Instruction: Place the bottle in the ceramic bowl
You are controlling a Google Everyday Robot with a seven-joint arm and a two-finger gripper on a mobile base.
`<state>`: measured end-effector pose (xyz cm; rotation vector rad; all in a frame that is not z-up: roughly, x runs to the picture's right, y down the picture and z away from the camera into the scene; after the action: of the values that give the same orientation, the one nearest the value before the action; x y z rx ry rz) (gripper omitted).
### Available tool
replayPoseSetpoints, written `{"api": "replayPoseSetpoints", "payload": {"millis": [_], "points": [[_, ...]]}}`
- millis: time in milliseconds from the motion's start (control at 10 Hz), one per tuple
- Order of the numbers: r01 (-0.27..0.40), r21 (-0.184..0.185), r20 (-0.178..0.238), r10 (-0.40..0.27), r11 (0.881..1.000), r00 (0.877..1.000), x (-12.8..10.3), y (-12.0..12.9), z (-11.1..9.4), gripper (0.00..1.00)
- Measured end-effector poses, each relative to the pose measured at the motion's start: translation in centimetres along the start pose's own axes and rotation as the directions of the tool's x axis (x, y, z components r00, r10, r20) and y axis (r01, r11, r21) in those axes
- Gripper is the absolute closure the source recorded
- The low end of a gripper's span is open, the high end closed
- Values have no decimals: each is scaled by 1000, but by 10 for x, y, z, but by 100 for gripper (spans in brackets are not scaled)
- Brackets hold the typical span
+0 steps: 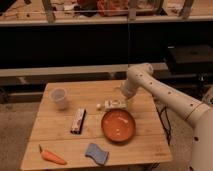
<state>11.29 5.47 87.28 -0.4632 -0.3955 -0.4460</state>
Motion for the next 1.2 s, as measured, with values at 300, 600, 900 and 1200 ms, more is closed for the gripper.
{"api": "replayPoseSetpoints", "payload": {"millis": [300, 600, 900, 1200], "points": [[83, -29, 5, -83, 996, 997, 15, 1, 11, 20], [137, -81, -13, -139, 987, 990, 19, -2, 26, 20], [175, -132, -37, -181, 976, 983, 23, 5, 51, 20], [190, -188, -24, -198, 964, 980, 23, 7, 65, 47]]}}
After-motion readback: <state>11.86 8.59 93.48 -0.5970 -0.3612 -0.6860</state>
